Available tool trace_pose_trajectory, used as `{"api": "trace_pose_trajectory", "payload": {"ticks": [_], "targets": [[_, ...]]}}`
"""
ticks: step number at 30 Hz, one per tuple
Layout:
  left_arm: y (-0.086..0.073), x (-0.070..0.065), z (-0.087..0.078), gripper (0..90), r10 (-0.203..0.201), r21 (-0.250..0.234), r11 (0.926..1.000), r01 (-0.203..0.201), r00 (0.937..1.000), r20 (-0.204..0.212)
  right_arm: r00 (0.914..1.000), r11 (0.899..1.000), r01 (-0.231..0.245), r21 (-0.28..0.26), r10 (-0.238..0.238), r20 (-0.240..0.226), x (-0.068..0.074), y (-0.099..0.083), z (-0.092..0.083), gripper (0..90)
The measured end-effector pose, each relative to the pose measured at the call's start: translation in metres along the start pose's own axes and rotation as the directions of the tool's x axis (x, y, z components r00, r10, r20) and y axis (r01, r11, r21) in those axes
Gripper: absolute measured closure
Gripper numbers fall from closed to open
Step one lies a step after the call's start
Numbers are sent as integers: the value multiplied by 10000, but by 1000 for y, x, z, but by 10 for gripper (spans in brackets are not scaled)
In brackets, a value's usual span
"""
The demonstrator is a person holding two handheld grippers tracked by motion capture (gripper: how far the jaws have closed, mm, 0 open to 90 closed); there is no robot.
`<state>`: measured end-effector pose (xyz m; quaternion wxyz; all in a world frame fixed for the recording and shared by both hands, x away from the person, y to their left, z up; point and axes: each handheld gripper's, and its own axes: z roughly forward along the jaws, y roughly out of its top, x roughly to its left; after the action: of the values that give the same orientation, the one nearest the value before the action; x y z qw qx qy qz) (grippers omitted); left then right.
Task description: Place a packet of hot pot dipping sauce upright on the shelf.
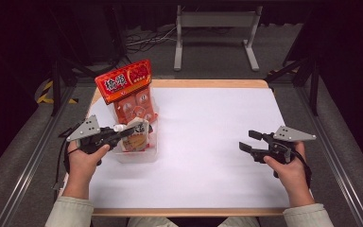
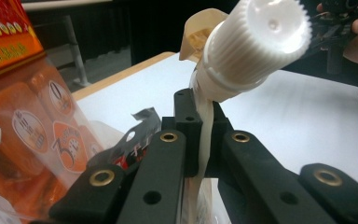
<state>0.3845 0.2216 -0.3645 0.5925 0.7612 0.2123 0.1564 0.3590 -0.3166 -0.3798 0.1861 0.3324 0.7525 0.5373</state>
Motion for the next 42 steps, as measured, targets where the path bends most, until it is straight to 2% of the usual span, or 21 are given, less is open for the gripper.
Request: {"api": "trace_pose_trajectory", "payload": {"ticks": [10,12,16,21,27,32,33,34,42], "targets": [[-12,1,6,889,-311,231,9993,310,9995,46,9999,9999,-122,-85,122,-1,-3,-1,2,353],[-15,1,7,888,-286,398,9988,285,9996,41,9999,9999,-103,-93,103,-46,-2,-1,2,362],[-19,1,8,887,-500,472,9977,496,9987,61,9999,9999,-126,-107,126,-63,-3,0,3,363],[-20,1,9,887,-361,604,9975,359,9993,37,9995,9993,-299,-202,297,-102,-4,0,3,365],[-24,0,9,885,-477,716,9963,470,9988,84,9994,9992,-324,-252,321,-116,-5,0,2,363],[-28,0,9,874,-669,806,9946,653,9976,172,9994,9992,-321,-258,318,-145,-5,1,3,362],[-29,0,8,874,-908,766,9931,889,9956,222,9994,9991,-320,-280,316,-151,-5,1,4,362],[-29,0,7,873,-958,780,9925,937,9951,232,9994,9991,-305,-294,300,-185,-6,2,4,362],[-33,4,-3,851,-1251,1049,9866,1252,9921,-73,9992,9990,-338,-302,331,-230,-5,3,6,350]]}}
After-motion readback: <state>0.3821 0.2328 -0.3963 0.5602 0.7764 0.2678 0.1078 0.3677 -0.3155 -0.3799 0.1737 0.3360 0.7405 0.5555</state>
